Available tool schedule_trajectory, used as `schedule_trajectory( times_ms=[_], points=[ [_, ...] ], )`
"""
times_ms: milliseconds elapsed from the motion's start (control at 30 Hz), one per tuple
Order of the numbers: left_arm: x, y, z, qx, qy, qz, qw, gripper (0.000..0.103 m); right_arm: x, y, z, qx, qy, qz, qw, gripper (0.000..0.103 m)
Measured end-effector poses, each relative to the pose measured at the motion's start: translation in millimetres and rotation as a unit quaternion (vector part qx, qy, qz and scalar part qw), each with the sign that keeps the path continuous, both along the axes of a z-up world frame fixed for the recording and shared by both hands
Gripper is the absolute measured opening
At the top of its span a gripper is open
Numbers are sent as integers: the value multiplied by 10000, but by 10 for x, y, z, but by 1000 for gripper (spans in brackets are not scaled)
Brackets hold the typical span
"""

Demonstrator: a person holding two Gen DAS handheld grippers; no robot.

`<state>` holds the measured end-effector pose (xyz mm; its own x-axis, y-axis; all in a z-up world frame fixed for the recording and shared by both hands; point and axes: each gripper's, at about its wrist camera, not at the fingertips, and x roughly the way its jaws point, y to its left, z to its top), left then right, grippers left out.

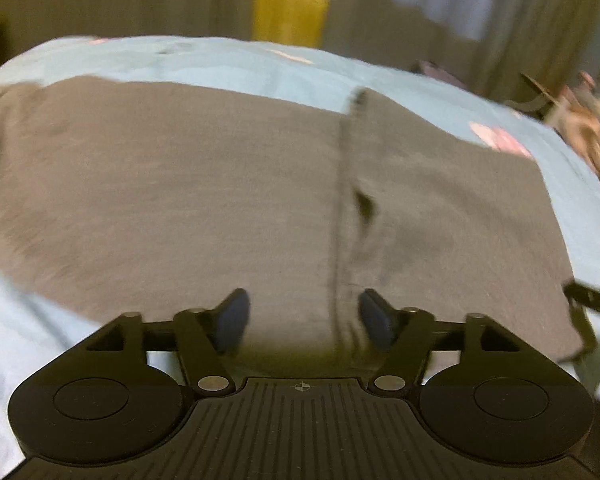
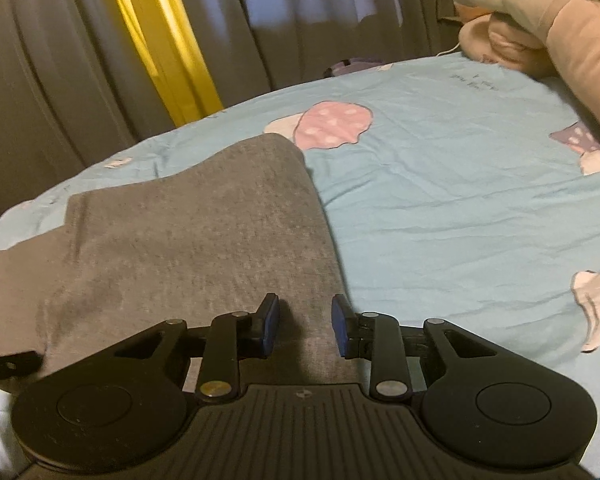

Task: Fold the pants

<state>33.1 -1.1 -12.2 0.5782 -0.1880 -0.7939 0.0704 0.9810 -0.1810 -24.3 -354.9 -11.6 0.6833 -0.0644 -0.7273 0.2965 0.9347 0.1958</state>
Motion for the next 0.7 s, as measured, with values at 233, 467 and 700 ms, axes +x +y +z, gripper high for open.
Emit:
schedule_trajectory(
  times_ms=[233,467,700],
  points=[
    [-253,435,146,-828,135,757,9936,78,-183,13,157,-6,-105,-178,9998,39],
    [-582,569,392,-1225,-501,738,9885,84,-387,127,608,-112,-634,119,9979,39],
    [-545,513,379,-1070,-580,759,9897,88,-235,267,662,-347,-690,465,9959,39]
  ],
)
